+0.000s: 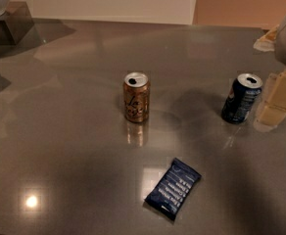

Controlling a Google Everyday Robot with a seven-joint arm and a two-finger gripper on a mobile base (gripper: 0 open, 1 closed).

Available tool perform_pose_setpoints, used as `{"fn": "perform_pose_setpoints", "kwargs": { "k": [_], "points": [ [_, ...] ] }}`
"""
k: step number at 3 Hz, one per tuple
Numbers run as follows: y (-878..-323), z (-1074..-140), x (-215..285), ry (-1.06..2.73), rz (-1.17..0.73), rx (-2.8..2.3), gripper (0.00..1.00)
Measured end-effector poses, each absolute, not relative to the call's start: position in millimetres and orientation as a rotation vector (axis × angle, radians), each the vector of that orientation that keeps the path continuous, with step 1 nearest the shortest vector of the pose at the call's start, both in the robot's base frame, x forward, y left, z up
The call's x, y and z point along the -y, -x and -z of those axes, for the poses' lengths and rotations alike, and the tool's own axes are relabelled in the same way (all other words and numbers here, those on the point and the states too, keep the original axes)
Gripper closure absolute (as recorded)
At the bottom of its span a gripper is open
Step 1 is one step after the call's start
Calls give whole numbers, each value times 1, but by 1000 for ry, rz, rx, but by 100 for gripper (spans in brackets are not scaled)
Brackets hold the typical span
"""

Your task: Pick orange can

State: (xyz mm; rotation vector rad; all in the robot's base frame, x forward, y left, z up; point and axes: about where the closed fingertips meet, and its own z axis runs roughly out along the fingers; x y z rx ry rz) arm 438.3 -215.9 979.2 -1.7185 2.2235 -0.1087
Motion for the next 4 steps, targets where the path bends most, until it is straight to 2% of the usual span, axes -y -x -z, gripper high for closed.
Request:
{"fn": "perform_pose_setpoints", "kwargs": {
  "k": [1,2,4],
  "points": [
    [-439,-980,214,1715,100,-2224,0],
    [-448,-974,191,1716,63,-2192,0],
    [-476,-946,115,1742,-151,-2101,0]
  ]
}}
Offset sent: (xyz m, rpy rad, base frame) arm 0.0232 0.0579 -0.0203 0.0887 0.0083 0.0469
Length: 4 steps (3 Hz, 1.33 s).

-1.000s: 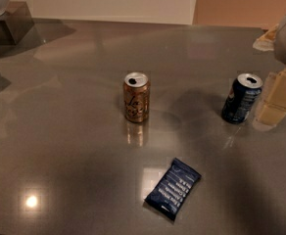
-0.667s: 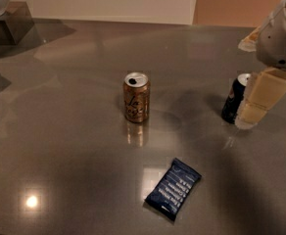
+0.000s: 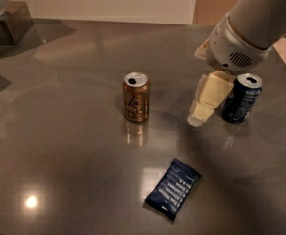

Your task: Pick orange can

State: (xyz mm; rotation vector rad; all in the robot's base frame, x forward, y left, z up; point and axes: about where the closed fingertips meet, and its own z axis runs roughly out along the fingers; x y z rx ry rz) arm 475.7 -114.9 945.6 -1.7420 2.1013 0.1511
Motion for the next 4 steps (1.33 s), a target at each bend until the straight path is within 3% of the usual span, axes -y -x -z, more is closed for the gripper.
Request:
{"fn": "perform_pose_setpoints", "kwargs": {
  "k": [4],
  "points": [
    [-526,-891,18,1728,-360,-2031,0]
  ]
}}
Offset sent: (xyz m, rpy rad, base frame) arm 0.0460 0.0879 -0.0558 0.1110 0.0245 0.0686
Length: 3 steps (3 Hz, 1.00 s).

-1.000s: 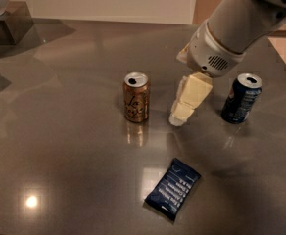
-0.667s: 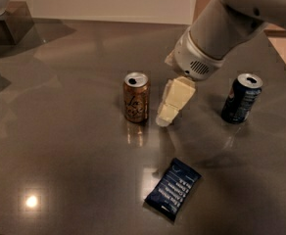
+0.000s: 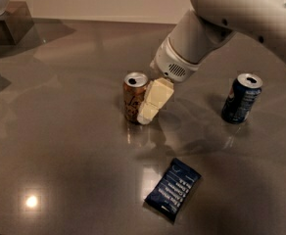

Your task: Pick orange can

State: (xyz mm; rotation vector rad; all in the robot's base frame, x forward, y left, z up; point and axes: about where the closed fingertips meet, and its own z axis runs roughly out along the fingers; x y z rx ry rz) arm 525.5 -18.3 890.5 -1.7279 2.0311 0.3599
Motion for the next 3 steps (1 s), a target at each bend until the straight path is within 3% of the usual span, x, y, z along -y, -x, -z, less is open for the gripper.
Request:
{"fn": "perform_pose_setpoints", "kwargs": {
  "k": [1,2,3],
  "points": [
    [-533,-890,8,1703,-408,-2028,0],
    [-535,-897,2,1690,-456,-2006,16],
    [-533,-903,-1,1691,-489,-1982,39]
  ]
}}
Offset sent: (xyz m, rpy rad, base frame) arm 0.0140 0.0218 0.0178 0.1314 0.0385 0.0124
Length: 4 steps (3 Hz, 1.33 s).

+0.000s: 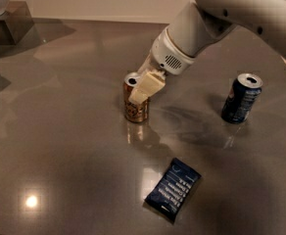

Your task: Pick orange can

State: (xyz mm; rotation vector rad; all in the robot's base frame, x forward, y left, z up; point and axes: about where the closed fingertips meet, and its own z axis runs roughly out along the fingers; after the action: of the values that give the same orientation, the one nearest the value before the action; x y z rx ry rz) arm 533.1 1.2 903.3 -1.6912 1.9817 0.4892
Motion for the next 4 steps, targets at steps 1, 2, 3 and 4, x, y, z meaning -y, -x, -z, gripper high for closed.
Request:
{"fn": "perform_pose_setpoints", "kwargs": {
  "k": [1,2,3,4],
  "points": [
    [-530,-911,3,1692,-507,-1968,62],
    [-523,-928,14,1699,-522,-1953,86],
    [-511,-958,25,1745,-531,-1917,100],
    [-501,-982,31,1799,-551,-1872,100]
  ]
}}
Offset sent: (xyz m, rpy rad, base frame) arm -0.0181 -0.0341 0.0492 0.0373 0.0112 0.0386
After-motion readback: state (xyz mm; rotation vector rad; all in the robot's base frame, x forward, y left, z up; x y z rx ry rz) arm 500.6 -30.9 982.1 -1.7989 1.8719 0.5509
